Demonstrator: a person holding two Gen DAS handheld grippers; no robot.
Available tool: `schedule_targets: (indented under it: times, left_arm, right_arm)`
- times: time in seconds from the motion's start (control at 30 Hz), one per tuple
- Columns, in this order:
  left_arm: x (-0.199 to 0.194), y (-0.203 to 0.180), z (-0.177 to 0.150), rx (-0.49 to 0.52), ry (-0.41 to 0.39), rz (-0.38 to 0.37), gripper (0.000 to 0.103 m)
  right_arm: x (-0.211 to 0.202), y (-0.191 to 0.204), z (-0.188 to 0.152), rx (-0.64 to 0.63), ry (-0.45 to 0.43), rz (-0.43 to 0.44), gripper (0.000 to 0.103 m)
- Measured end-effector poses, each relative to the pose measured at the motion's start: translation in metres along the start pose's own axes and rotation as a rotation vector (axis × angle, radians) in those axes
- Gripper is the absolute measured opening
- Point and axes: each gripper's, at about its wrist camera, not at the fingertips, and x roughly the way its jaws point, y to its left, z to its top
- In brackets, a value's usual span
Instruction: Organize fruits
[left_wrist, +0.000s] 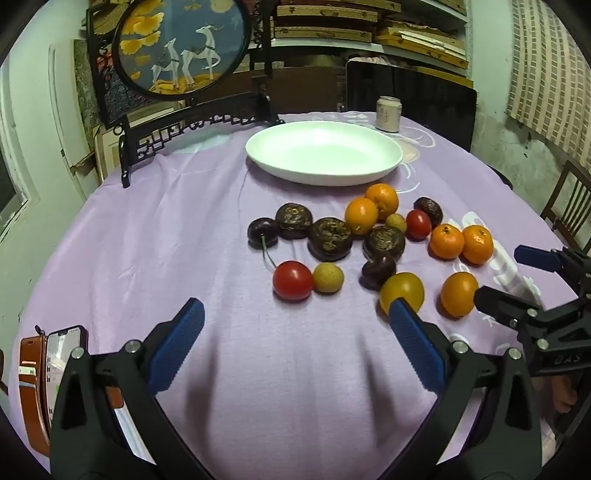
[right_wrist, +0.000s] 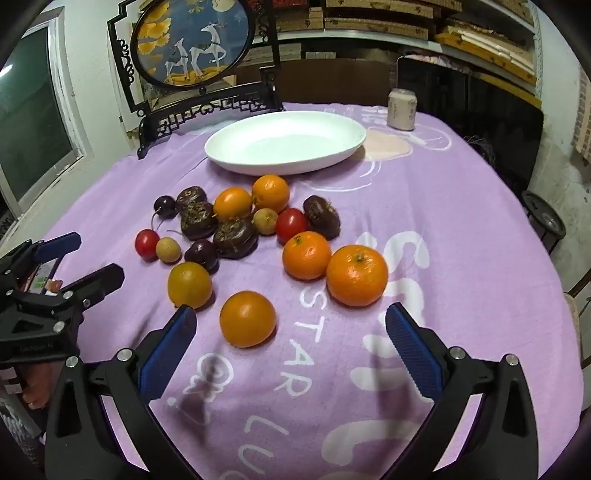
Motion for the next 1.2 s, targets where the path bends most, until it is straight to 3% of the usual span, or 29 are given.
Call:
schedule_targets:
  times: [1.2]
  left_arm:
    - [0.011,0.007,-0.007,-0.020,0.046,0.012,0.101]
  right_arm:
    - [0.002,0.006,-0.003,-0.020,0.017,0.018,0.099]
